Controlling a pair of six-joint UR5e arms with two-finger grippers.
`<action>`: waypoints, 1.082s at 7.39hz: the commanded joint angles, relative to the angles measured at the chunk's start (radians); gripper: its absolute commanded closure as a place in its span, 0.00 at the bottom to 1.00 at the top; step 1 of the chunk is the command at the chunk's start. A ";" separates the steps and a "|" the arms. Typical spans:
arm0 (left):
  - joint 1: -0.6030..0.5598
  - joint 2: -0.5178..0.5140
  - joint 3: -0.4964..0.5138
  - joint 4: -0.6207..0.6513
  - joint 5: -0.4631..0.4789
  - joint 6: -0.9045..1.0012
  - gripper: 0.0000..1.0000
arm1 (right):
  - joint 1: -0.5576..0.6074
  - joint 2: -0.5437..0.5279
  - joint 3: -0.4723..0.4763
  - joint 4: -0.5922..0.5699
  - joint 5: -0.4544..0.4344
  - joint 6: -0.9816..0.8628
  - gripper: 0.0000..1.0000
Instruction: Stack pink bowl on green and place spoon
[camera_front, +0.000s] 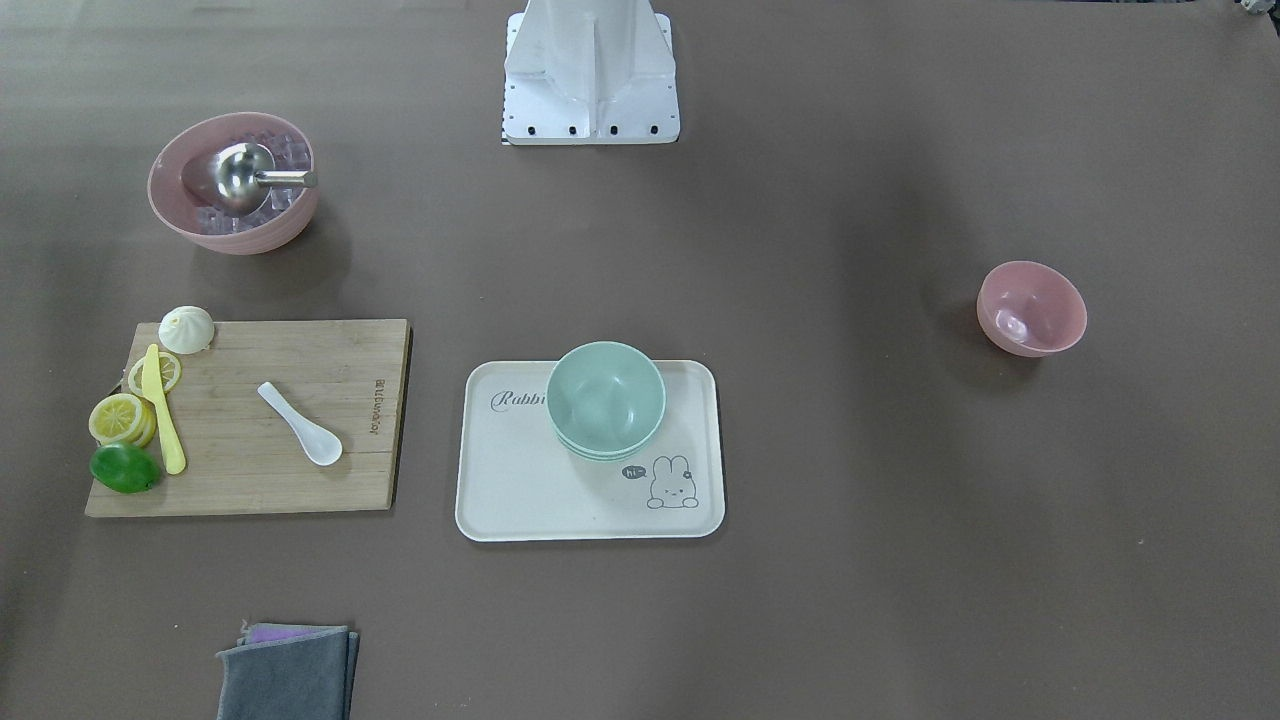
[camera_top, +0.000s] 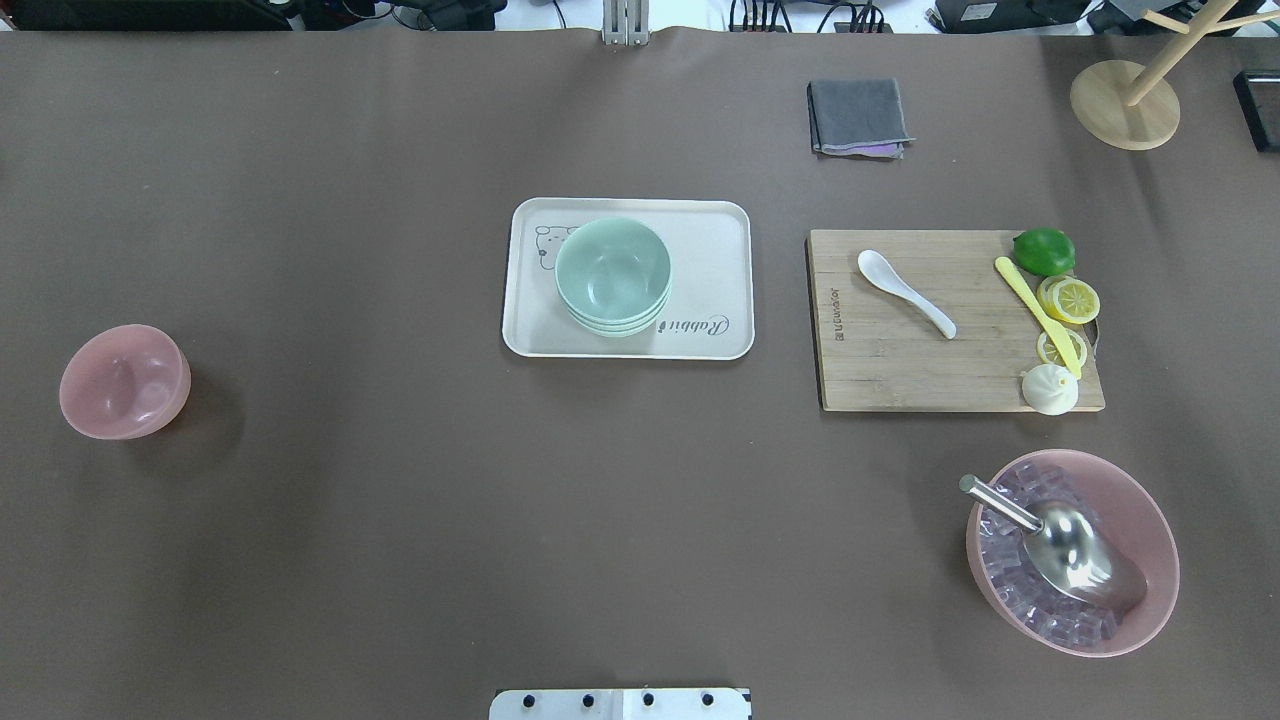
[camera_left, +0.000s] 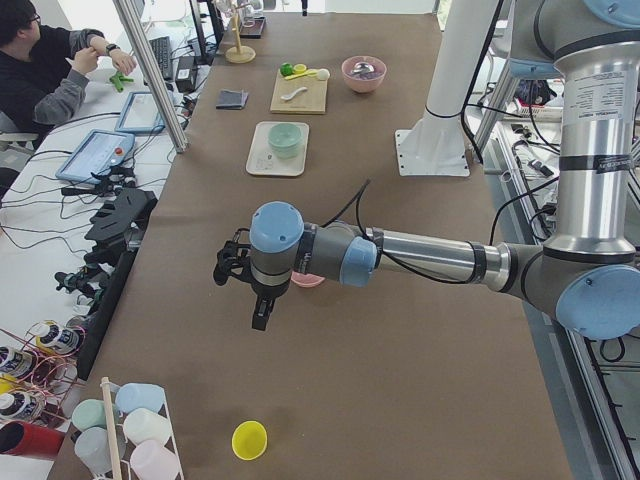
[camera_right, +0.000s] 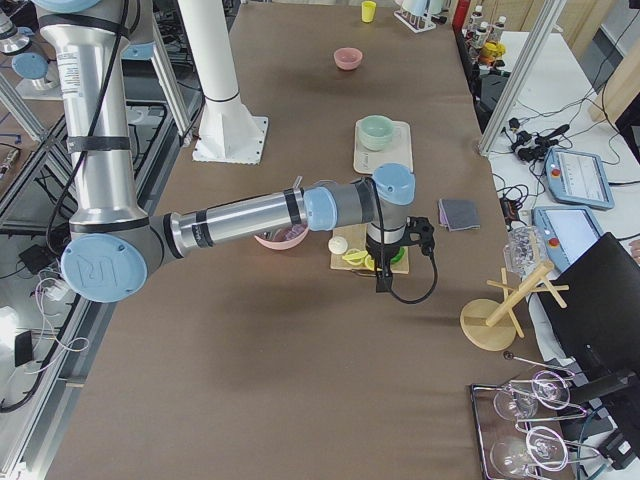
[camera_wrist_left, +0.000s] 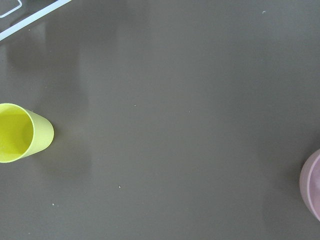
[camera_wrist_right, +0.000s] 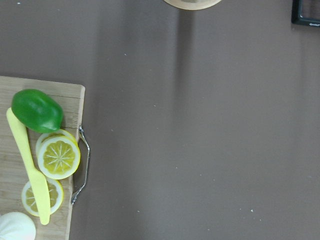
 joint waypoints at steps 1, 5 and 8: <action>0.006 -0.011 0.002 -0.038 -0.002 0.007 0.01 | -0.046 0.030 -0.007 0.125 -0.009 0.000 0.00; 0.169 -0.052 0.041 -0.150 0.001 -0.005 0.01 | -0.125 0.033 -0.009 0.186 -0.004 0.064 0.00; 0.286 -0.051 0.083 -0.164 0.012 -0.106 0.01 | -0.246 0.038 -0.004 0.209 -0.017 0.198 0.00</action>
